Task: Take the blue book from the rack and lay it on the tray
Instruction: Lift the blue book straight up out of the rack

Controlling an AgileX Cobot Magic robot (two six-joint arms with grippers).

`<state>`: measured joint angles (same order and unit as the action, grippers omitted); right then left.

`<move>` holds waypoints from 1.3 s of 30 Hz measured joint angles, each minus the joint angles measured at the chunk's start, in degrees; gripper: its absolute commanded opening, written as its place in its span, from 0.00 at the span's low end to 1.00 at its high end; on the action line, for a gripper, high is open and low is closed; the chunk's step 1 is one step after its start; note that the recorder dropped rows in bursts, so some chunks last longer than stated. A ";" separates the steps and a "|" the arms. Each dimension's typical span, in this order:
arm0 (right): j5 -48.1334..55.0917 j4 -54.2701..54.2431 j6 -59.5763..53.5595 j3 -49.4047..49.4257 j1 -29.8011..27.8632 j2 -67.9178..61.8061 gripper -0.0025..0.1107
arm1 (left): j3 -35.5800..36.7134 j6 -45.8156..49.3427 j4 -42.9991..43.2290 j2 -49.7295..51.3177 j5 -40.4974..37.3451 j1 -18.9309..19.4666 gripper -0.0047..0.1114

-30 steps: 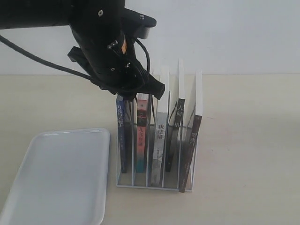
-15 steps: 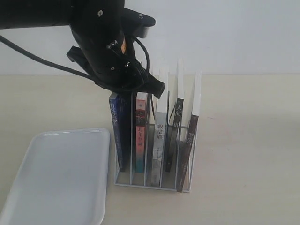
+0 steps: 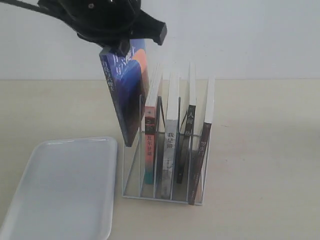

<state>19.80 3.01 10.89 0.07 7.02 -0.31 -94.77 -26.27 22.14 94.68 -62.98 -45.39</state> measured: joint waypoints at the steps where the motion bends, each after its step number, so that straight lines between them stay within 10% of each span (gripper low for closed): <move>1: 0.00 0.00 0.00 0.00 0.00 0.00 0.03 | -0.32 0.00 0.00 -0.66 -0.52 0.00 0.09; 39: 0.00 0.00 0.00 0.00 0.00 0.00 0.03 | -5.07 16.30 -9.15 -24.54 -8.71 0.00 0.09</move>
<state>19.80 3.01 10.89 0.07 7.02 -0.31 -99.84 -9.97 12.99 70.14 -71.69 -45.39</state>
